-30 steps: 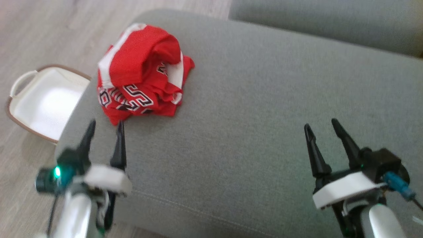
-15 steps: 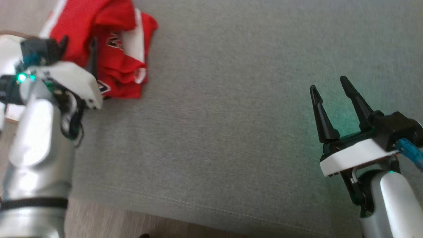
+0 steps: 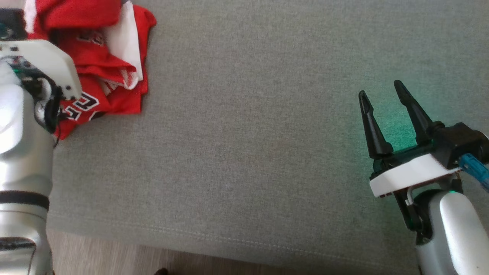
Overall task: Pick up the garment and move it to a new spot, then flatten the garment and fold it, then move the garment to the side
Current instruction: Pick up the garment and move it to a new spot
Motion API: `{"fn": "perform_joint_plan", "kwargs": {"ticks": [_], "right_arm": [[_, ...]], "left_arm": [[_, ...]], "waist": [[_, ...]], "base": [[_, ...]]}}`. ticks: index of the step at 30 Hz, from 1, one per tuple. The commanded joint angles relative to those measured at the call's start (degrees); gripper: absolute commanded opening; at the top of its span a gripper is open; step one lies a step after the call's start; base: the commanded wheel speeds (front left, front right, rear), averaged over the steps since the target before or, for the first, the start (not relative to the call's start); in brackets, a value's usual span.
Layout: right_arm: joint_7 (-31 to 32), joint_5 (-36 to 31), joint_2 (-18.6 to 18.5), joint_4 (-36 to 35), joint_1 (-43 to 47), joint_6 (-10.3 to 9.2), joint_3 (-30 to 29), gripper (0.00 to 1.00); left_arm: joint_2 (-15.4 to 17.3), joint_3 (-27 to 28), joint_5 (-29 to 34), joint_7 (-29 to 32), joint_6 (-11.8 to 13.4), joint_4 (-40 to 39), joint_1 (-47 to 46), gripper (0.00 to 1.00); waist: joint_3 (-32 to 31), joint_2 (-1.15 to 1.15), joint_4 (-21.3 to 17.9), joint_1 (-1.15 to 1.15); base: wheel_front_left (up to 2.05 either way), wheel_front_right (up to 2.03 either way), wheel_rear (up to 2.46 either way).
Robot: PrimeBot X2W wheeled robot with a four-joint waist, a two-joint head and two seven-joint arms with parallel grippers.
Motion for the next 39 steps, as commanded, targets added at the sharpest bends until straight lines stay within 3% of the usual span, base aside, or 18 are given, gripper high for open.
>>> {"fn": "perform_joint_plan", "kwargs": {"ticks": [1, 4, 13, 19, 28, 32, 39], "right_arm": [[-0.7, 0.4, 0.4, -1.6, -1.0, 0.23, 1.0, 1.0], [-1.4, 0.4, 0.9, -1.2, -0.3, 0.23, 0.5, 1.0], [-2.1, 0.5, 2.5, -1.2, 2.4, 0.23, -0.1, 1.0], [-2.4, 1.2, 3.7, -1.5, 5.4, 0.23, -0.4, 1.0], [-1.4, 1.6, 4.4, -2.9, 9.0, 0.23, -0.7, 1.0], [-1.0, 1.8, 4.5, -3.7, 8.8, 0.23, -0.3, 1.0], [-0.9, 2.3, 4.6, -4.4, 6.6, 0.23, 1.5, 1.0]], "left_arm": [[4.2, 1.6, 0.4, -3.6, 1.3, -1.8, -2.6, 0.0], [4.5, 3.0, -0.3, -10.7, 3.2, -3.4, -2.1, 0.0], [3.8, 6.3, -3.7, -18.8, 4.9, -12.9, 4.2, 0.0], [2.1, 6.4, -4.7, -18.3, 6.7, -27.7, 16.2, 0.0], [-3.0, 1.3, -4.3, -10.9, 9.8, -51.3, 37.5, 0.0], [-6.4, -2.2, -5.6, -9.6, 9.3, -52.8, 40.5, 0.0], [-10.8, -7.6, -6.2, -13.9, 7.5, -45.9, 35.2, 0.0]], "waist": [[-1.2, 0.0, 0.0, -0.01], [-4.3, 0.0, -0.1, -0.01], [-11.8, 0.0, -0.9, -0.01], [-17.2, 0.0, -3.3, -0.01], [-20.7, 0.0, -9.9, -0.01], [-20.0, 0.0, -14.1, -0.01], [-15.4, 0.0, -23.4, -0.01]], "base": [[0.0, 0.0, 0.0], [0.0, 0.0, 0.0], [0.0, 0.0, 0.0], [0.0, 0.0, 0.0], [0.0, 0.0, 0.0], [0.0, 0.0, 0.0], [0.0, 0.0, 0.0]]}}
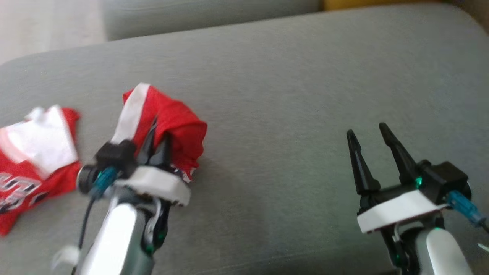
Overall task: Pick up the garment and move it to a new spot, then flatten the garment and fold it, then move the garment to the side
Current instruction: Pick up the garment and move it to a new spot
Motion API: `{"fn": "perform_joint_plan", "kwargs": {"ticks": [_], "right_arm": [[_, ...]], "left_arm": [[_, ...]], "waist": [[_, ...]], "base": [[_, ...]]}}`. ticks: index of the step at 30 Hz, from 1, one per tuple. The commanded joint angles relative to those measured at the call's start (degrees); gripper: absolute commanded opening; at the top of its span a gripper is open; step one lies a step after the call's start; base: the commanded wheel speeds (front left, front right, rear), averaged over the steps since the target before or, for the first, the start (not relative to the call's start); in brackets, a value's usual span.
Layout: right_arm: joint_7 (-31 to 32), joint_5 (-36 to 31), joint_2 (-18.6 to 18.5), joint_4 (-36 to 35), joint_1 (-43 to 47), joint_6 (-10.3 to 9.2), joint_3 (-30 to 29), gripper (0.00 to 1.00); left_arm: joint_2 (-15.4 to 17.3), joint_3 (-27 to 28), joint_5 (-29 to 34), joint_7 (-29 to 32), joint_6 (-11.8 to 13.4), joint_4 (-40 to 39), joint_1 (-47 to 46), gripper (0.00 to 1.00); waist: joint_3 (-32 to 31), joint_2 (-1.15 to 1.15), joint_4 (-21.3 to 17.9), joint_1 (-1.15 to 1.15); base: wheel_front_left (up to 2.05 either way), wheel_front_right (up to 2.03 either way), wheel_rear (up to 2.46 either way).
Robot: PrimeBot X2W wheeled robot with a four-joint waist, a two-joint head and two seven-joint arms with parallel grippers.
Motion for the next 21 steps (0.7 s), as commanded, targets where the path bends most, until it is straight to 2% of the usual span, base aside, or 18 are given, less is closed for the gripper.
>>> {"fn": "perform_joint_plan", "kwargs": {"ticks": [1, 8, 15, 16, 17, 18, 21], "right_arm": [[-0.3, 0.4, -0.1, -2.3, -3.4, 0.23, 1.5, 1.0], [-2.2, 2.4, -0.1, -1.3, -5.5, 0.23, 1.8, 1.0], [-4.4, 4.1, -0.1, 0.7, -6.6, 0.23, 2.1, 1.0], [-4.7, 4.3, -0.1, 1.0, -6.7, 0.23, 2.1, 1.0], [-4.9, 4.4, -0.1, 1.4, -6.9, 0.23, 2.2, 1.0], [-5.1, 4.5, -0.1, 1.8, -7.0, 0.23, 2.1, 1.0], [-5.6, 4.6, -0.1, 2.7, -6.9, 0.23, 1.7, 1.0]], "left_arm": [[0.0, 0.9, 0.4, -0.8, -0.7, -0.5, -5.3, 0.0], [-1.5, -6.4, 1.5, -2.6, -3.3, 11.2, -14.4, 0.0], [-1.9, -12.1, 0.5, -4.0, -4.6, 19.1, -19.5, 0.0], [-2.0, -13.2, 0.1, -4.2, -4.6, 19.9, -19.9, 0.23], [-2.0, -14.5, -0.3, -4.4, -4.7, 20.6, -20.3, 0.77], [-2.0, -15.6, -0.6, -4.8, -4.6, 21.1, -20.5, 1.0], [-2.0, -18.8, -1.1, -5.9, -4.1, 21.6, -20.7, 1.0]], "waist": [[4.0, 0.0, -5.4, 0.0], [9.8, 0.0, -12.6, 0.0], [12.4, 0.0, -15.2, 0.0], [12.5, 0.0, -15.4, 0.0], [12.6, 0.0, -15.4, 0.0], [12.5, 0.0, -15.3, 0.0], [11.4, 0.0, -14.3, 0.0]], "base": [[0.0, 0.0, 0.0], [0.0, 0.0, 0.0], [0.0, 0.0, 0.0], [0.0, 0.0, 0.0], [0.0, 0.0, 0.0], [0.0, 0.0, 0.0], [0.0, 0.0, 0.0]]}}
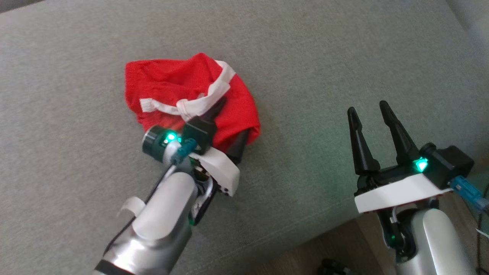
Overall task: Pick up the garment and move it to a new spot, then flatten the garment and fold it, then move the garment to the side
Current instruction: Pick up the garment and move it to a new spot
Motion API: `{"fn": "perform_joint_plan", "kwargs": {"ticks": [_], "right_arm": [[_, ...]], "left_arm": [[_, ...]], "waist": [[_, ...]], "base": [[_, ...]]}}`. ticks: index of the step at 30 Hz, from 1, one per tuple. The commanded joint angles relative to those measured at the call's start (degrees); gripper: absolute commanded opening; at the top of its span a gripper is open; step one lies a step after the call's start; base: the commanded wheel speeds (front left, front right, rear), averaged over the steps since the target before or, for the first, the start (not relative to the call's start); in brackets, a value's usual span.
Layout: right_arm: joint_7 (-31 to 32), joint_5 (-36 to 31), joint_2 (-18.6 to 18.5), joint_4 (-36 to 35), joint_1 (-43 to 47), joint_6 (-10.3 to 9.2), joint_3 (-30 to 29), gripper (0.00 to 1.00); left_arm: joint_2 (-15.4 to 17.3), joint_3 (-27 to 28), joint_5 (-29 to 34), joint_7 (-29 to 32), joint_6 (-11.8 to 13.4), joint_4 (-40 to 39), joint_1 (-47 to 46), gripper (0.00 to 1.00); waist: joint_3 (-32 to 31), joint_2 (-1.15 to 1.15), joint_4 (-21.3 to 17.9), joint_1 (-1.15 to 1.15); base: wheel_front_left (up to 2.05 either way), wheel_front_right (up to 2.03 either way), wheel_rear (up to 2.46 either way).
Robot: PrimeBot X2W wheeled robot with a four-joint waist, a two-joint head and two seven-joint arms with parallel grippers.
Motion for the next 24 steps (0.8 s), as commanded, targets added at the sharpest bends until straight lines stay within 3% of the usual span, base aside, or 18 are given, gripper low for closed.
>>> {"fn": "perform_joint_plan", "kwargs": {"ticks": [1, 10, 24], "right_arm": [[-0.7, 0.2, -0.1, -1.5, -0.9, 0.23, 0.8, 1.0], [0.2, -1.3, -0.1, -1.0, 0.6, 0.23, -0.7, 1.0], [2.3, -2.4, -0.1, -2.6, 2.3, 0.23, -1.9, 1.0]], "left_arm": [[0.1, 0.4, -0.1, -1.0, 0.5, -2.2, -1.9, 1.0], [1.2, -2.4, 1.8, -2.4, 3.0, -8.5, 1.9, 1.0], [7.3, 2.8, -1.2, -1.2, 8.5, -14.3, 9.4, 1.0]], "waist": [[-1.2, 0.0, 1.3, 0.0], [-7.0, 0.0, 9.3, 0.0], [-10.2, 0.0, 16.6, 0.0]], "base": [[0.0, 0.0, 0.0], [0.0, 0.0, 0.0], [0.0, 0.0, 0.0]]}}
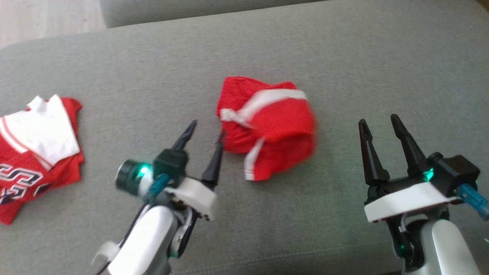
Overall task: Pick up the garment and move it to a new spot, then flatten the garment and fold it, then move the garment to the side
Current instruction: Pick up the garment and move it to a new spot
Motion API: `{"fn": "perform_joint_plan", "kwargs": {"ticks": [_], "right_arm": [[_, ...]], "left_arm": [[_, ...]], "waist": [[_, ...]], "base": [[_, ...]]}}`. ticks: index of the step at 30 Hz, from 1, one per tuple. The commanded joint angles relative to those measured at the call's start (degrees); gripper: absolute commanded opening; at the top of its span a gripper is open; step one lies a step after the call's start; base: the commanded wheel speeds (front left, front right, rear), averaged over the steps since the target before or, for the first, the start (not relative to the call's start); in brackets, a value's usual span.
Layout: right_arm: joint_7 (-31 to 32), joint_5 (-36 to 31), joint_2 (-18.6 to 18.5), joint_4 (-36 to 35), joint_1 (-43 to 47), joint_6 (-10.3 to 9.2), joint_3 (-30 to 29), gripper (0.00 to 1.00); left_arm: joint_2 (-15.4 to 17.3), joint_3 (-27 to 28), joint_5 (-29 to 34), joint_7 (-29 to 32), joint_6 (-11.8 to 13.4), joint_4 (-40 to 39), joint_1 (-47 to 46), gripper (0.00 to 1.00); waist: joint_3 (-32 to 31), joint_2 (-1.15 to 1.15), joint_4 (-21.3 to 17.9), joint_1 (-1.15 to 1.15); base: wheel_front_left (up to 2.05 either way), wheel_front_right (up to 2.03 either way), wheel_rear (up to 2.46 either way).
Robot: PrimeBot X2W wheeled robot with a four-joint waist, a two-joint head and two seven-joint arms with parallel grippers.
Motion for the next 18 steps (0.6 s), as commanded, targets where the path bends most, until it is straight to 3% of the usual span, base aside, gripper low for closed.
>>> {"fn": "perform_joint_plan", "kwargs": {"ticks": [1, 9, 18], "right_arm": [[0.3, -0.6, -0.1, -2.3, -0.6, 0.23, 1.1, 1.0], [1.6, -1.8, -0.1, -3.6, 1.2, 0.23, -0.3, 1.0], [3.5, -2.6, -0.1, -4.9, 4.0, 0.23, -1.1, 1.0]], "left_arm": [[1.4, 3.3, -0.9, -0.1, 0.9, -2.4, -0.3, 1.0], [4.2, 9.9, -3.5, -1.1, 5.6, -7.5, 5.8, 1.0], [8.3, 14.1, -2.5, -1.3, 7.7, -12.5, 11.0, 1.0]], "waist": [[-0.7, 0.0, 1.1, 0.0], [-2.8, 0.0, 4.8, 0.0], [-5.3, 0.0, 6.4, 0.0]], "base": [[0.0, 0.0, 0.0], [0.0, 0.0, 0.0], [0.0, 0.0, 0.0]]}}
